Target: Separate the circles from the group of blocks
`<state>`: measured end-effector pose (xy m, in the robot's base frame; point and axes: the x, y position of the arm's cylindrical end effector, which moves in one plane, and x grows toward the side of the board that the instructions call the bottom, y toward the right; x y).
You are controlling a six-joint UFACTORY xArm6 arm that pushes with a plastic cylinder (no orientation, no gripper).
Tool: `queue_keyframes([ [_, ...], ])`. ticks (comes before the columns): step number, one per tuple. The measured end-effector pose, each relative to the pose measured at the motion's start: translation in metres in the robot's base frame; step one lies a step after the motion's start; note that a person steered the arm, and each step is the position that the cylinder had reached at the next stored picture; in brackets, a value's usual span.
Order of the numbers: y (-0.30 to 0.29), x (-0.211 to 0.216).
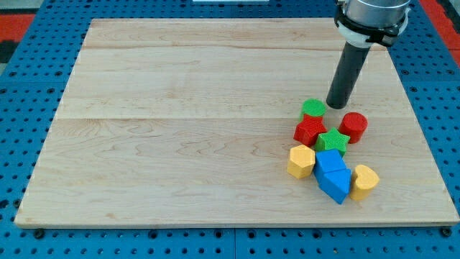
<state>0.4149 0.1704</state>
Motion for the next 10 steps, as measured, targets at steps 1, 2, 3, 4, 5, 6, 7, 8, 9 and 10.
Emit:
queue_keyframes([
  [1, 0.0, -0.006],
  [2, 0.003, -0.01],
  [3, 0.019, -0.01],
  [4, 0.024, -0.01],
  [5, 0.054, -0.003],
  [6, 0.107, -0.002],
  [7, 0.148, 0.001],
  [8, 0.156, 0.011],
  [9, 0.156, 0.042],
  [10, 0.156, 0.061],
])
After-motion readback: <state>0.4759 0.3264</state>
